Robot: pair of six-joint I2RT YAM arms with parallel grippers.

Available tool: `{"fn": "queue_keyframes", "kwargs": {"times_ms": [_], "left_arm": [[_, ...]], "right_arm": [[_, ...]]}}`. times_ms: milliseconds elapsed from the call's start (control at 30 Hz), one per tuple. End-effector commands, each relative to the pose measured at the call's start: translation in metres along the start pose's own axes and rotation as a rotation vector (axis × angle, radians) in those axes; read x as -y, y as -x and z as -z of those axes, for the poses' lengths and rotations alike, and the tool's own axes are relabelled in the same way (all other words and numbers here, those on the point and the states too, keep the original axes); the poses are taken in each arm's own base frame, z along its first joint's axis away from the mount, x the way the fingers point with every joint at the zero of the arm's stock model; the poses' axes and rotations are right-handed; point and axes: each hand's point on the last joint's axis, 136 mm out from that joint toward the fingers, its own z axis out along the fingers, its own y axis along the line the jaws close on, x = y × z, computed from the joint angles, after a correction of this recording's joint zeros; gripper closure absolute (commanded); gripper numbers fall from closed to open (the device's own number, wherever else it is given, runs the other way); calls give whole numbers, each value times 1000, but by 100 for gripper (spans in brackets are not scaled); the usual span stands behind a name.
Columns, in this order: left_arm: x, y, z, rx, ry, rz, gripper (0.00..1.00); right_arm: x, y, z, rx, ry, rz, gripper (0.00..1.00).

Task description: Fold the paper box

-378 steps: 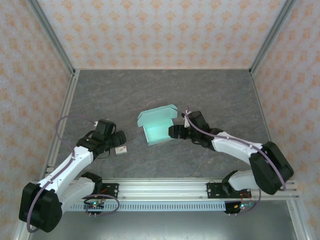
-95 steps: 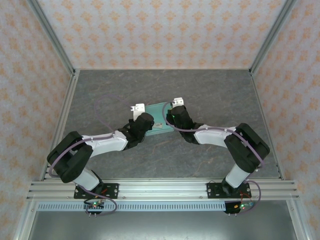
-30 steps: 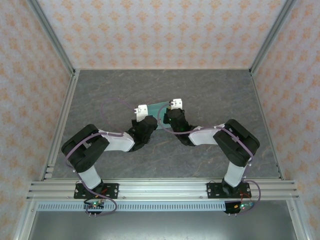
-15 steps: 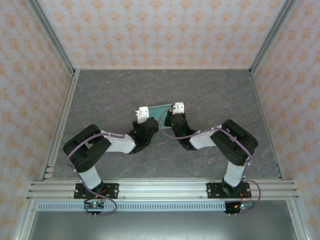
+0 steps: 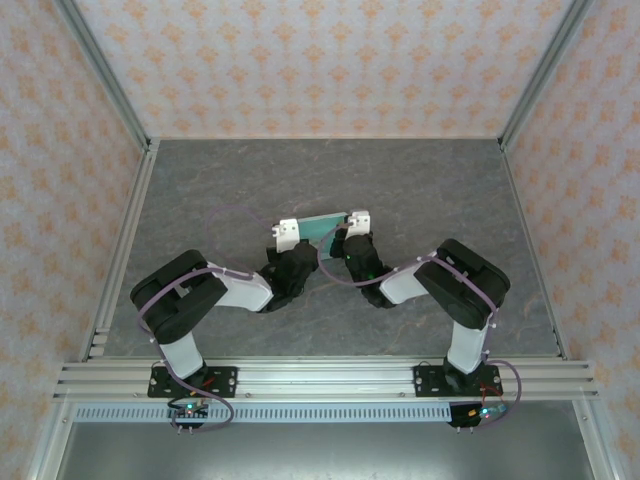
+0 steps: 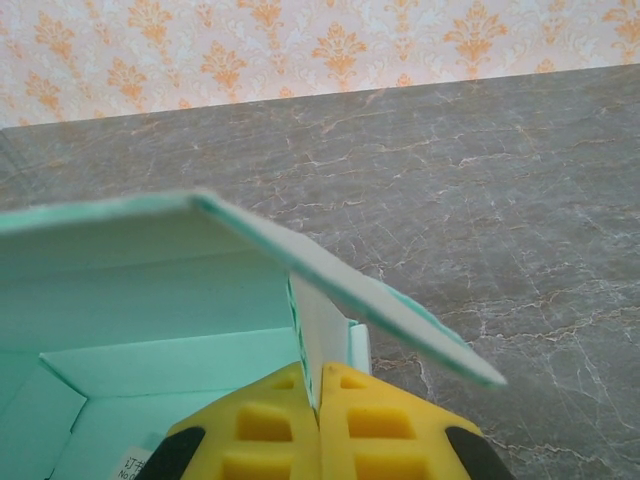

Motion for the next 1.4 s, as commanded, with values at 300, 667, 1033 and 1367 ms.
{"fn": "queue_keyframes", "kwargs": {"times_ms": [300,667,1033,1367], "left_arm": [[-24,-18,1,-14,94,-57,100],[-24,-16,0,-10,98,-81,100],[-23,-16,-1,-8,103,-94,100],[-22,-15,-2,-8,106,-106,100]], "right_arm": [[19,-12,10,-45,-62,57,89],[18,-4,30,-87,-21,64,68],[4,26,73,-222,93,140,53],[0,97,51,-360,193,-24,45]]}}
